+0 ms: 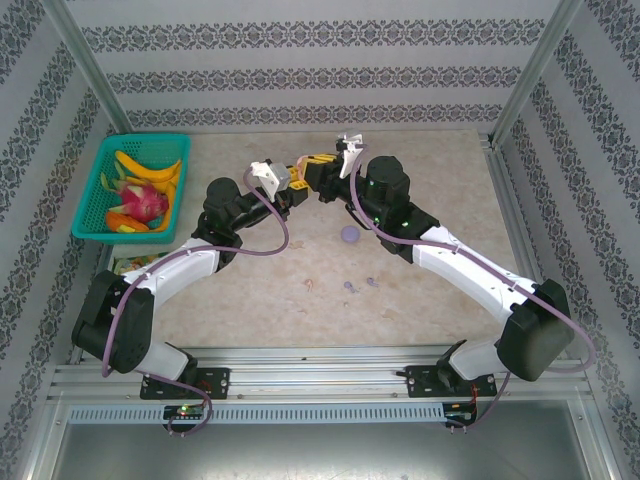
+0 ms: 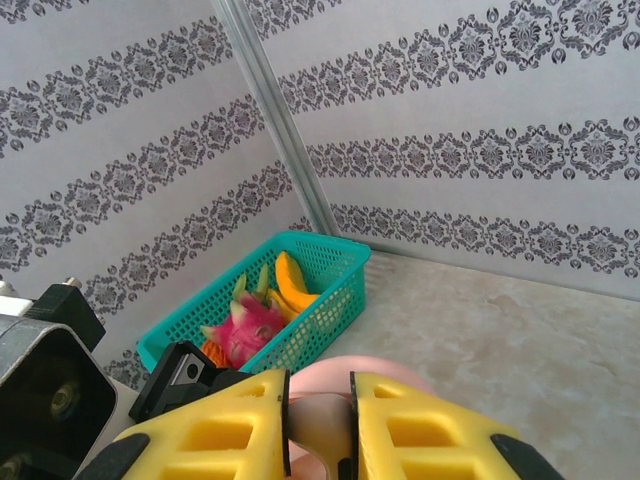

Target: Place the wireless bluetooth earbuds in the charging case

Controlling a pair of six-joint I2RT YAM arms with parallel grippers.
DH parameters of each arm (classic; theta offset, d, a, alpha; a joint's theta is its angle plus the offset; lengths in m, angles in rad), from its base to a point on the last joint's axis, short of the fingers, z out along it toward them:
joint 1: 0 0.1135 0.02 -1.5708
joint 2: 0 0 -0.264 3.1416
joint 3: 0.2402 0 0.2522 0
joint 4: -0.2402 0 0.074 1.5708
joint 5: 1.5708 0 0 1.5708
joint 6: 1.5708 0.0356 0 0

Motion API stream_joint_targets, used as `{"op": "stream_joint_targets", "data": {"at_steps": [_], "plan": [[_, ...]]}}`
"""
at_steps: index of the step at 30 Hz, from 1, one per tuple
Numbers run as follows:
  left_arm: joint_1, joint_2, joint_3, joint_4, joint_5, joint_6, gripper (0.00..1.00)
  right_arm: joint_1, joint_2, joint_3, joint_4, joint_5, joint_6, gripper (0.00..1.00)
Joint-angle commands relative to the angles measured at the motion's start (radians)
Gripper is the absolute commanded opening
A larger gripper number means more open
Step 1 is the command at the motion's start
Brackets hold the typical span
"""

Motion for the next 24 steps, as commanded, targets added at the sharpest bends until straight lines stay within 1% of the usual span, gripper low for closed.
{"op": "stream_joint_targets", "data": {"at_steps": [1,13,17,22,24], "plan": [[-0.017,-0.021,0.044,0.027,0.023,-0.004,0.00,-0.011,0.011,-0.015,0.002,-0.035,-0.004,0.21],[-0.019,-0.017,0.050,0.033,0.007,-0.021,0.00,-0.009,0.050,-0.007,-0.087,-0.153,-0.092,0.21],[-0.017,-0.013,0.046,0.033,-0.001,-0.024,0.00,-0.009,0.068,0.002,-0.109,-0.161,-0.100,0.21],[-0.018,-0.011,0.042,0.033,-0.006,-0.026,0.00,-0.011,0.070,0.011,-0.115,-0.137,-0.089,0.27],[-0.018,-0.009,0.041,0.033,-0.007,-0.028,0.00,-0.014,0.065,0.019,-0.116,-0.129,-0.075,0.32]]}}
